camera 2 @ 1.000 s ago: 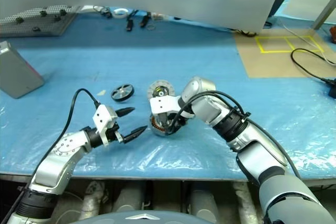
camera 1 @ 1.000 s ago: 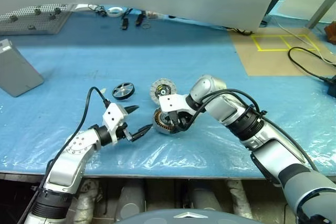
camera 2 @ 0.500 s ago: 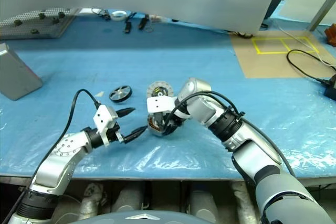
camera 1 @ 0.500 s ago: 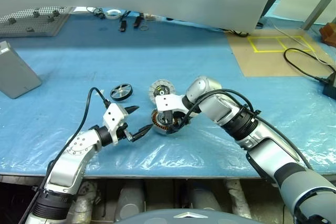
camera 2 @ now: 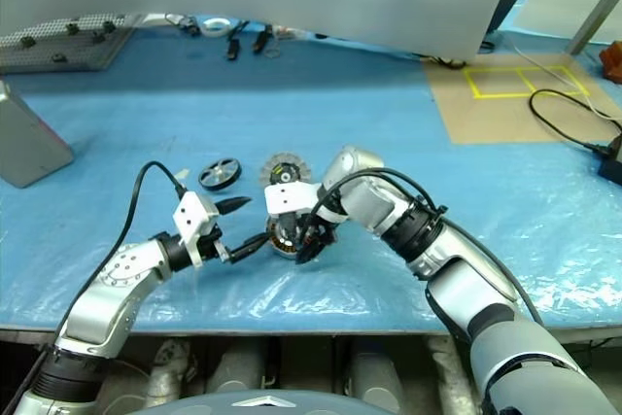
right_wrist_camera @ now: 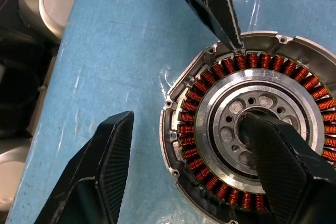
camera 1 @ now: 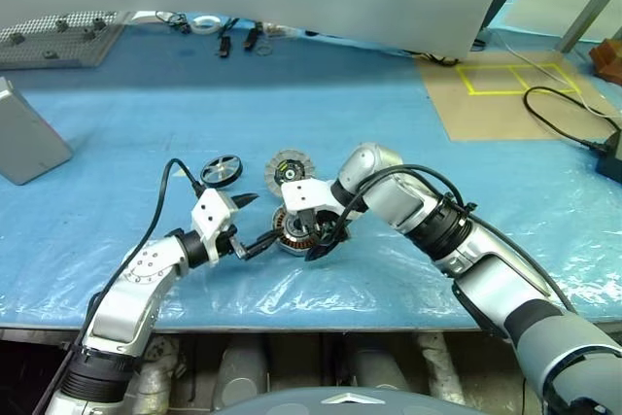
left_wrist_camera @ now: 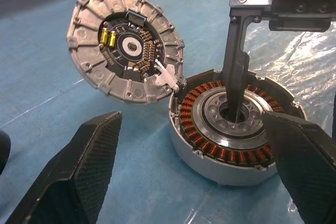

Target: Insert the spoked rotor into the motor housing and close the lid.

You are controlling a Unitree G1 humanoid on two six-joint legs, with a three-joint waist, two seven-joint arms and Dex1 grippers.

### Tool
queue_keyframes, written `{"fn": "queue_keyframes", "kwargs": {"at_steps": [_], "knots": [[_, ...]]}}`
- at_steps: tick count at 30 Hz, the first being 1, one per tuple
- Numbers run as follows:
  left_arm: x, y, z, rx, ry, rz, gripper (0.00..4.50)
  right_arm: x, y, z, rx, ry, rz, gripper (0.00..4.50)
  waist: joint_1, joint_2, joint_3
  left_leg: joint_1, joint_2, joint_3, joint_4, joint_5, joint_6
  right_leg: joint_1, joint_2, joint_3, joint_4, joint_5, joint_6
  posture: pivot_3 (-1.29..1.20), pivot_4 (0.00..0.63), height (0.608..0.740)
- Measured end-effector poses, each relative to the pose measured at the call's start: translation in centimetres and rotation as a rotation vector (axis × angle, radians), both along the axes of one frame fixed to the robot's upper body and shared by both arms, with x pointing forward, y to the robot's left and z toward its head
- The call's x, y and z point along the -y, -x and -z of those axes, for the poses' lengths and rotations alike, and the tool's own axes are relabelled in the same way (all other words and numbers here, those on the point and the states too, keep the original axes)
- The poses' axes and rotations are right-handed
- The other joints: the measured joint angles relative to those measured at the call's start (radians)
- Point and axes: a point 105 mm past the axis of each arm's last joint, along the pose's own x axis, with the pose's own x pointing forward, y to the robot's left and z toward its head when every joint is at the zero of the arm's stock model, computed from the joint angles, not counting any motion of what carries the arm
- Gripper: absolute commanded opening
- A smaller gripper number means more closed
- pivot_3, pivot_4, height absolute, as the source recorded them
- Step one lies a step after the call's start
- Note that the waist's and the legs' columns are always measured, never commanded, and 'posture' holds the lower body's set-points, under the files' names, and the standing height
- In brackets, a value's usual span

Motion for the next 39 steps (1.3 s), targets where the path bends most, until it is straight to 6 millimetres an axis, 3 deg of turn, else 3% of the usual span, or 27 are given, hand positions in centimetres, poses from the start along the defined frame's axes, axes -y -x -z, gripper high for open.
{"fn": "queue_keyframes", "kwargs": {"at_steps": [5, 13, 19, 23, 25, 28, 30, 39], "knots": [[0.0, -0.2, 0.0, -0.002, -0.001, 0.007, 4.50, -0.5, -0.2, -1.2, -0.024, -0.012, 0.006, 3.52, -0.002, 0.000, 0.001, -0.017, 0.000, 0.000, 0.001, 0.003, 0.002, -0.017, 0.000, 0.000, 0.004, 0.002, 0.000, 0.00, 0.150, 0.740], [0.2, -0.5, 0.2, -0.013, -0.002, 0.028, 4.50, -0.5, -0.1, -6.7, -0.039, -0.156, 0.036, 3.52, 0.007, 0.000, 0.001, -0.023, 0.000, 0.000, 0.003, 0.002, 0.003, -0.022, 0.000, -0.002, 0.005, 0.003, 0.002, 0.00, 0.150, 0.740], [0.4, -0.5, 0.2, -0.015, -0.005, 0.043, 4.50, 2.7, 0.1, -9.3, -0.039, -0.280, 0.114, 3.52, 0.012, -0.001, 0.002, -0.020, 0.000, 0.000, 0.003, 0.002, 0.003, -0.018, 0.000, -0.002, 0.005, 0.001, -0.001, 0.00, 0.150, 0.740], [0.4, -0.4, 0.1, -0.012, -0.004, 0.048, 4.50, 4.1, -1.9, -9.7, -0.090, -0.551, 0.395, 3.52, 0.005, 0.000, 0.002, -0.019, 0.000, 0.000, 0.002, 0.003, 0.002, -0.019, 0.000, -0.001, 0.006, 0.001, -0.001, 0.00, 0.150, 0.740], [0.6, -0.4, -0.3, -0.005, 0.005, 0.058, 4.50, 5.7, -2.3, -10.4, -0.146, -0.720, 0.518, 3.52, 0.010, 0.000, 0.002, -0.018, 0.000, 0.000, 0.001, 0.003, 0.001, -0.018, 0.000, -0.001, 0.006, 0.001, -0.002, 0.00, 0.150, 0.740], [-0.2, -0.5, -0.4, -0.008, -0.011, 0.047, 4.50, 8.6, -1.4, -9.0, -0.201, -0.844, 0.651, 3.52, 0.021, 0.000, 0.002, -0.017, 0.000, 0.000, 0.001, 0.003, 0.001, -0.017, 0.000, -0.001, 0.004, 0.001, -0.002, 0.00, 0.150, 0.740], [-0.4, -0.6, -0.6, -0.004, -0.018, 0.050, 4.50, 9.6, -0.7, -6.9, -0.234, -0.874, 0.740, 3.52, 0.020, 0.000, 0.002, -0.017, 0.000, 0.001, 0.001, 0.003, 0.001, -0.017, 0.000, -0.001, 0.003, 0.001, -0.001, 0.00, 0.150, 0.740], [0.1, -1.0, -1.7, 0.020, -0.020, 0.093, 4.50, 10.0, -0.4, -2.4, 0.038, -0.856, 0.810, 3.52, 0.009, 0.003, 0.004, -0.014, 0.000, 0.001, -0.001, 0.005, -0.001, -0.015, 0.000, -0.001, 0.002, 0.001, -0.001, 0.00, 0.150, 0.740]]}}
